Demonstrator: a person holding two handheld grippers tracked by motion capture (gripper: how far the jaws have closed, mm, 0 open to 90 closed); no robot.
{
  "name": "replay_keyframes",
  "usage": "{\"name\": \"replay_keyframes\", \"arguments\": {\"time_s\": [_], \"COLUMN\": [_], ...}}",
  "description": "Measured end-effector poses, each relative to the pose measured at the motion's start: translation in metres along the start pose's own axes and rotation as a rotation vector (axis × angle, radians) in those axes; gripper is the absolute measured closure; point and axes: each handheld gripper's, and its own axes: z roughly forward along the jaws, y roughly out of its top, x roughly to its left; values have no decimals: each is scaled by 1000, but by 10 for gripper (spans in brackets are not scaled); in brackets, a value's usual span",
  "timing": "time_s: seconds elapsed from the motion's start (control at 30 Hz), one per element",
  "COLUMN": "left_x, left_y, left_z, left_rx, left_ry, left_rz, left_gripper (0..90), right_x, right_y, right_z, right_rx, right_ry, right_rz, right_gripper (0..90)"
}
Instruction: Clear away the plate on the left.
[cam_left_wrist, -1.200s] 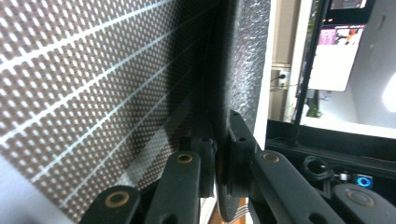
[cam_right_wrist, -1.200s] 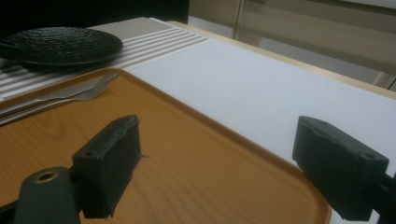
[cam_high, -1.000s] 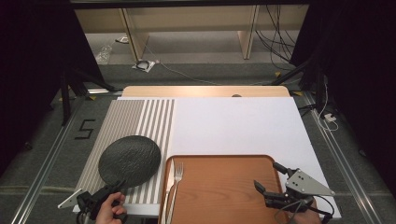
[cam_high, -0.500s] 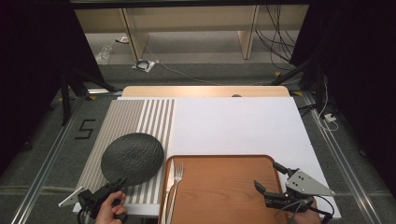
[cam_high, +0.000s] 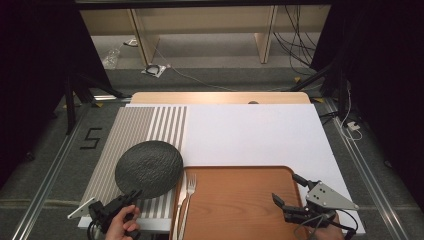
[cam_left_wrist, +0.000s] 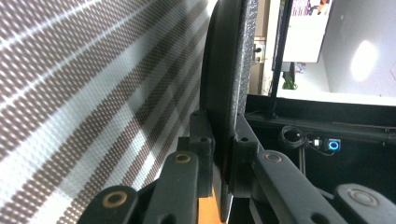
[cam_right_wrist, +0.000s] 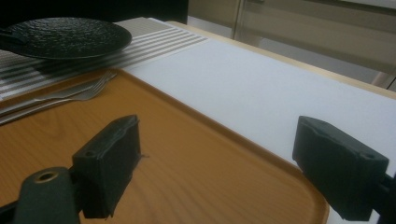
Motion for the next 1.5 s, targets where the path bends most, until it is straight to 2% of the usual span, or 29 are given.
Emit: {"name": "replay_keyframes", "arguments": {"time_s": [0.37,0.73,1.5], "left_x": [-5,-11,-19], "left_y": [-12,-26,-66], "left_z": [5,13,32], "left_rx": [71,139,348], "left_ry": [-37,-46,-64], "left_rz": [17,49,98], "left_gripper": [832,832,831], "right_x": [0,0,-1], "right_y": [0,0,0], "right_z": [0,1,0], "right_rx": [-3,-4,-10], "right_ry": [1,1,-1], "right_rz": [3,5,13], "right_gripper": [161,161,161]}}
